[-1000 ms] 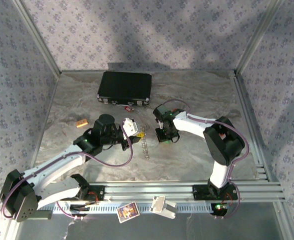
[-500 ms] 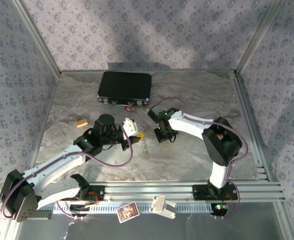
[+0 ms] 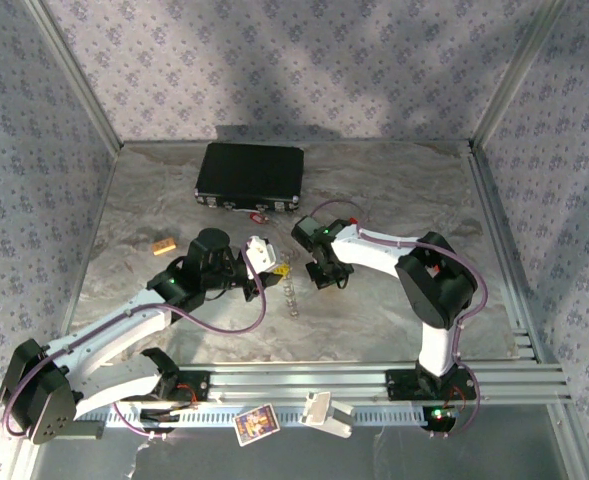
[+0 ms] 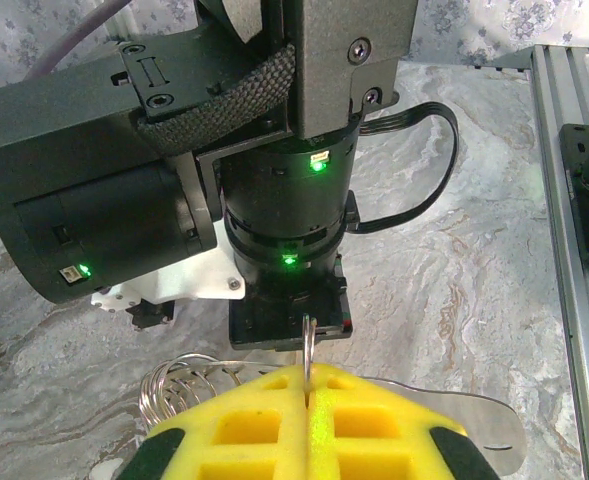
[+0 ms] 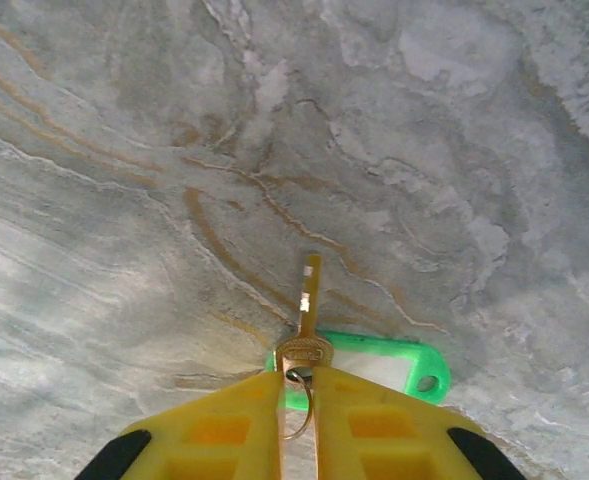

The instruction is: Put the keys on the keyring

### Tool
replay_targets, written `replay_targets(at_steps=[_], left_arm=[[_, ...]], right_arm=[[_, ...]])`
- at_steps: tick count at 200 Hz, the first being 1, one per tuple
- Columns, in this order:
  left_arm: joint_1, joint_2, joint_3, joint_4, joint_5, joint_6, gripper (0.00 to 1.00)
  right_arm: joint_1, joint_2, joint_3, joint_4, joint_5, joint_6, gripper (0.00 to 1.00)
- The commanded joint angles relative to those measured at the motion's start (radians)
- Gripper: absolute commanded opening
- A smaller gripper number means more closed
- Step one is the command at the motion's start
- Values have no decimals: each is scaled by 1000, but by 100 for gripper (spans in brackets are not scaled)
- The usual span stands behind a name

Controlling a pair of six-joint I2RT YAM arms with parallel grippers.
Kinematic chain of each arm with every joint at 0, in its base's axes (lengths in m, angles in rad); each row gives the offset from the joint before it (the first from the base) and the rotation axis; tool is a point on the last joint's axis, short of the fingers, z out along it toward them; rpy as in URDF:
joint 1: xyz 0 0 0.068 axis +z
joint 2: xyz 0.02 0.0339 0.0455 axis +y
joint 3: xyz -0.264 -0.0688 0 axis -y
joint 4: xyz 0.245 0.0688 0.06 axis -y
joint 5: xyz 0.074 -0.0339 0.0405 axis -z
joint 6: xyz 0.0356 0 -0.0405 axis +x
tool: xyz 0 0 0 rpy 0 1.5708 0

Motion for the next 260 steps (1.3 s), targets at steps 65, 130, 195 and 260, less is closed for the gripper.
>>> replay_targets(at_steps=[65,130,195,260], left_arm=[[-8,-5,-3,21,9,18,0],[-8,1,-1,22,16,17,0],[-8,-1,-1,23,17,18,0],[-8,-4,-1,19,17,17,0]], right_arm=[[-38,-106,-69,38,33,277,40],[-22,-163,-150,137,17,497,38],[-9,-129,-157,164,-5,504,35],[2,-98,-151,148,14,509,32]])
